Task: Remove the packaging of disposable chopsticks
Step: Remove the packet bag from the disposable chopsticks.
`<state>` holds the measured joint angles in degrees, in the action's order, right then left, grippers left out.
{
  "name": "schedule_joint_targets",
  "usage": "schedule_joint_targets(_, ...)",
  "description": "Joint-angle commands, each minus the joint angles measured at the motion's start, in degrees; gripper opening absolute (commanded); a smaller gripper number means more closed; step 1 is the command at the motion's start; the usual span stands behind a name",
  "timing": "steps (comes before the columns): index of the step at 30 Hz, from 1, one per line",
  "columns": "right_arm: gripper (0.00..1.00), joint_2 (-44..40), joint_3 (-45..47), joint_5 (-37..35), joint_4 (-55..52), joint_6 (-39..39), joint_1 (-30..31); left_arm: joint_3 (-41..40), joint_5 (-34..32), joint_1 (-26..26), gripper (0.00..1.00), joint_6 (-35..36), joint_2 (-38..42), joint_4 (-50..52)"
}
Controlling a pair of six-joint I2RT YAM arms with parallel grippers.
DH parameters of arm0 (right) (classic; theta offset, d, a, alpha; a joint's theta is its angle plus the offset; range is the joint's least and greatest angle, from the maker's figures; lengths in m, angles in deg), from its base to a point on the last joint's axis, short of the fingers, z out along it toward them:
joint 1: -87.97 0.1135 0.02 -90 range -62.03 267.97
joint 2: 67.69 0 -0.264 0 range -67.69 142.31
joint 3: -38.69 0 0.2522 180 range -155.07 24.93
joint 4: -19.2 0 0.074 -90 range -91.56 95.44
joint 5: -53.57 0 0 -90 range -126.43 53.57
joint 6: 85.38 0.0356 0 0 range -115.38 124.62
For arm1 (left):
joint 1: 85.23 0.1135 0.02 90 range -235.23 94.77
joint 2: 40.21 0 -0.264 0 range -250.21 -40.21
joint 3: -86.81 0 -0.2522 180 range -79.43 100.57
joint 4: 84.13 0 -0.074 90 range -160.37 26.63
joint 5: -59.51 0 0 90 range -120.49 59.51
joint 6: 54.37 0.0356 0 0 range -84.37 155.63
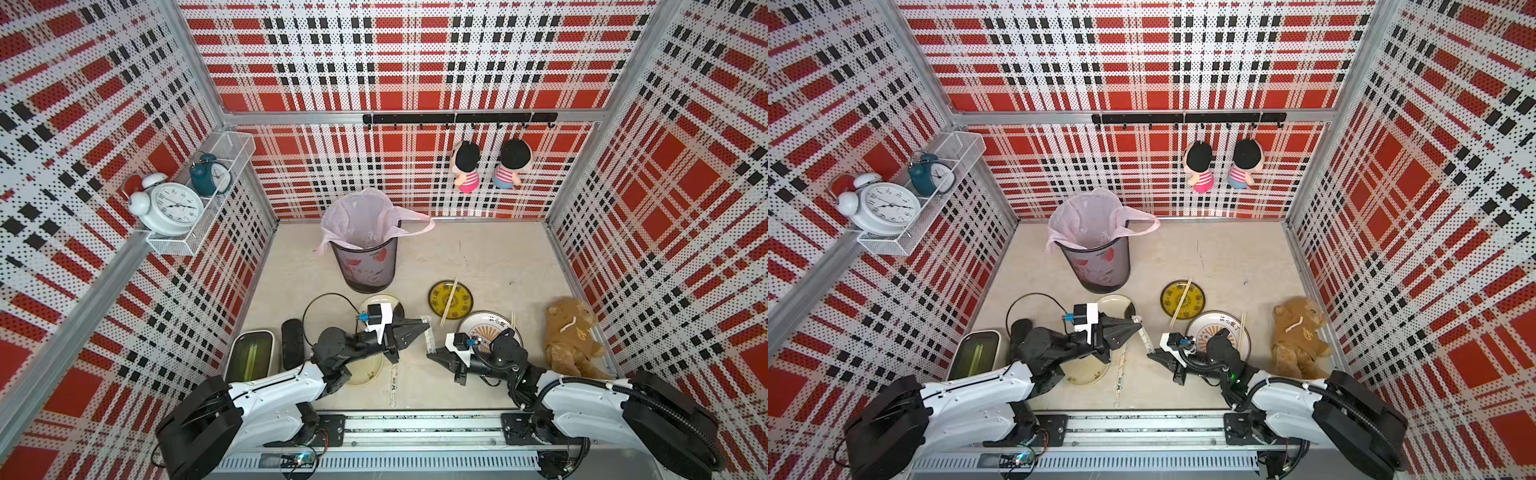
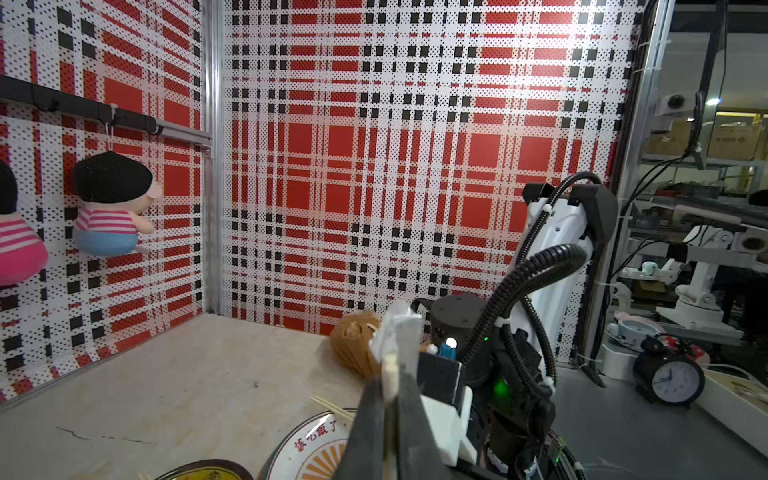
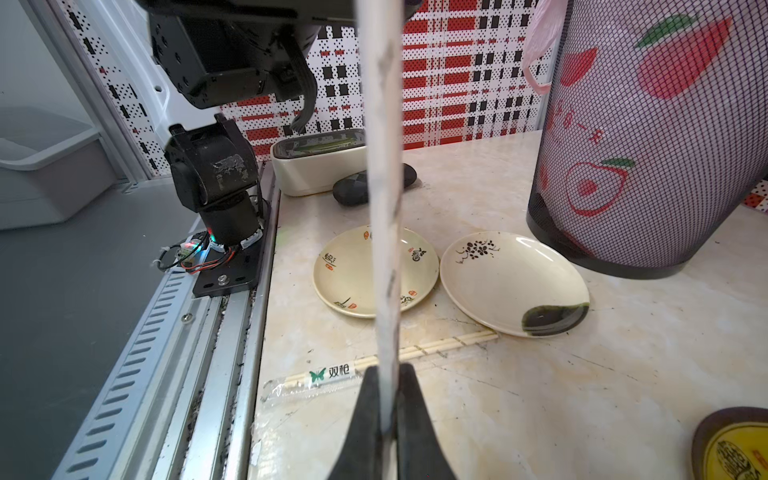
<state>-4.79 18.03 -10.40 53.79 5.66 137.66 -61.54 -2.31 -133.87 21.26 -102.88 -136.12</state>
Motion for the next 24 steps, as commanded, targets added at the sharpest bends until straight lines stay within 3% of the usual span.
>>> schedule_joint_targets(1,0.00,0.03,-0.42,0.33,1.94,-0.80,-0.12,0.17,0.58,0.30,0.04,-0.26,-0.43,-1.71)
schedule_joint_targets(24,0.00,-2.53,-1.71,0.43,4.78,-0.20,-0.12,-2.75,0.38,-2.05,0.04,-1.38,-8.08,-5.26)
